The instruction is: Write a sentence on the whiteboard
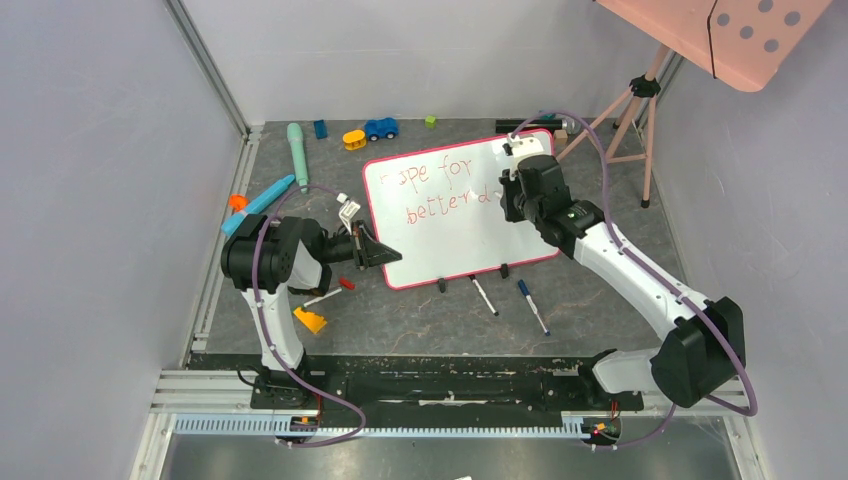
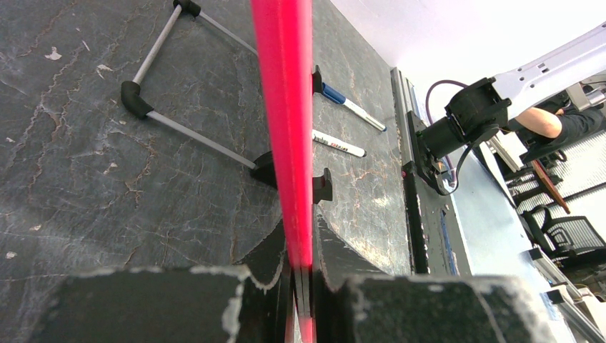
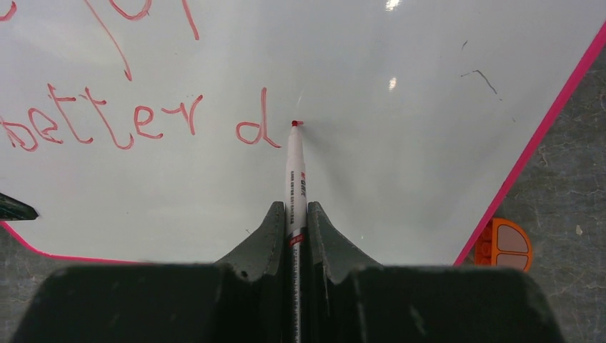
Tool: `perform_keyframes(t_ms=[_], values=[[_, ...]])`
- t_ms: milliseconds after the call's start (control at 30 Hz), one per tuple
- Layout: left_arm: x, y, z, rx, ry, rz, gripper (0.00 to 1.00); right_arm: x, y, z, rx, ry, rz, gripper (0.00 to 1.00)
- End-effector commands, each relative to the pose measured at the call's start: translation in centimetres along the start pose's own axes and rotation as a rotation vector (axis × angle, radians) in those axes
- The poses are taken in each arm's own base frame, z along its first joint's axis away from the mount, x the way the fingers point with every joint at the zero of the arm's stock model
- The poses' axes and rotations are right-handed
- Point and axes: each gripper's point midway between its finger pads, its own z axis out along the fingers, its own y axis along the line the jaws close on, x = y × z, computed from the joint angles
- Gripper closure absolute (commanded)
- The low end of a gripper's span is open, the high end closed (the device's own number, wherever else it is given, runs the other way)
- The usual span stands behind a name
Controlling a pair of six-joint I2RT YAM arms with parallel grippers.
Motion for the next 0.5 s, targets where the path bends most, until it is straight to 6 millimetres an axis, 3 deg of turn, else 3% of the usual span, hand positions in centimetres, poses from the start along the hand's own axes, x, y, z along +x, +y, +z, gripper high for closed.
perform_keyframes(t_ms=[0, 467], values=[[0.4, -0.8, 0.4, 0.073, 0.03, 0.198, 0.98, -1.6, 1.0, 0.3, -0.051, -0.044, 0.011, 1.0], [0.4, -0.8, 0.4, 0.075, 0.031, 0.201, 0.98, 1.2, 0.2, -0.4, -0.027, 0.003, 0.006, 1.0]])
